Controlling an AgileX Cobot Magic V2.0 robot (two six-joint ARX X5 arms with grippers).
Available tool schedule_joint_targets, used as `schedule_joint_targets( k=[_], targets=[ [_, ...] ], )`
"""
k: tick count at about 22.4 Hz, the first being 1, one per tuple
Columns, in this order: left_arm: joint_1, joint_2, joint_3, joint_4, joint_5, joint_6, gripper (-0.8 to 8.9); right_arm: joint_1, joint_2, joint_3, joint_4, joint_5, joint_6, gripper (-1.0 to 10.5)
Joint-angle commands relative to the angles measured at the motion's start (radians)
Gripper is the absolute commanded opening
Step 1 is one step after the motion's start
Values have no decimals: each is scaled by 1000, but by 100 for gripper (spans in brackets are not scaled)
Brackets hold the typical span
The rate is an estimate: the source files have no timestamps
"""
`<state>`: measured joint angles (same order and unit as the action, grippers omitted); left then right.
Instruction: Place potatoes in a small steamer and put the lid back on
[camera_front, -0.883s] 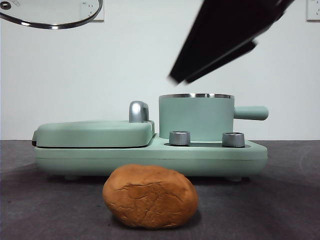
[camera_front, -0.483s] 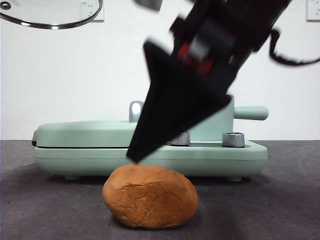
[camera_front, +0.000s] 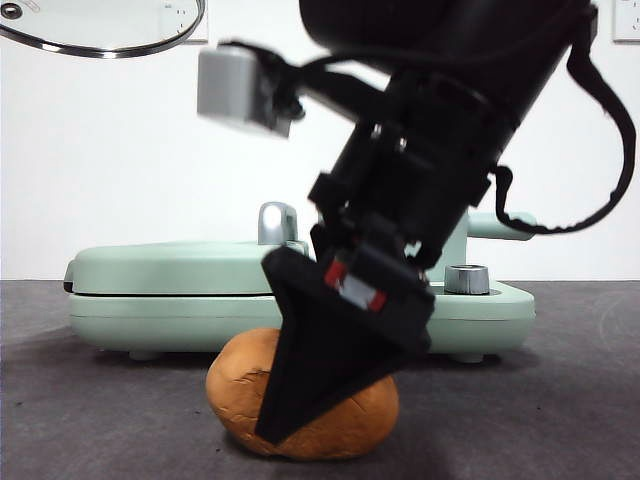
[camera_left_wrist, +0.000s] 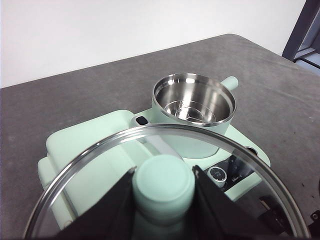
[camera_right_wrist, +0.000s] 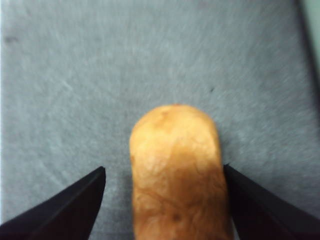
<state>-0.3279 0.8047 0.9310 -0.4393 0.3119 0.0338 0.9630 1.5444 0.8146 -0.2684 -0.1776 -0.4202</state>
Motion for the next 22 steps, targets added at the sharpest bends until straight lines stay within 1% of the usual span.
schedule_joint_targets(
  k=[1, 2, 4, 8, 10, 12, 13, 14, 15, 17, 22],
  targets=[
    [-2, -2, 14, 27, -2, 11, 14, 13, 19, 17, 8, 32, 14, 214],
    [-2, -2, 14, 27, -2, 11, 14, 13, 14, 18, 10, 29, 31, 192],
    [-2, -2, 14, 27, -2, 11, 14, 5, -15, 18, 3, 31, 58, 192],
    [-2, -2, 14, 27, -2, 11, 14, -7, -162, 35, -108, 105, 140, 192],
    [-2, -1, 14, 27, -2, 13, 14, -27, -247, 72, -175, 109, 212, 192],
    [-2, -1, 14, 27, -2, 16, 14, -67, -305, 141, -243, 140, 300, 192],
    [-2, -1, 14, 27, -2, 17, 14, -93, -314, 193, -293, 159, 348, 192],
    [-2, -1, 14, 27, -2, 18, 14, -127, -314, 254, -353, 159, 383, 192],
    [-2, -1, 14, 27, -2, 18, 14, -166, -305, 315, -403, 159, 404, 192],
    [-2, -1, 14, 27, -2, 18, 14, -245, -274, 436, -470, 158, 417, 192],
    [-2, -1, 14, 27, -1, 18, 14, -381, -183, 620, -523, 139, 414, 192]
  ],
)
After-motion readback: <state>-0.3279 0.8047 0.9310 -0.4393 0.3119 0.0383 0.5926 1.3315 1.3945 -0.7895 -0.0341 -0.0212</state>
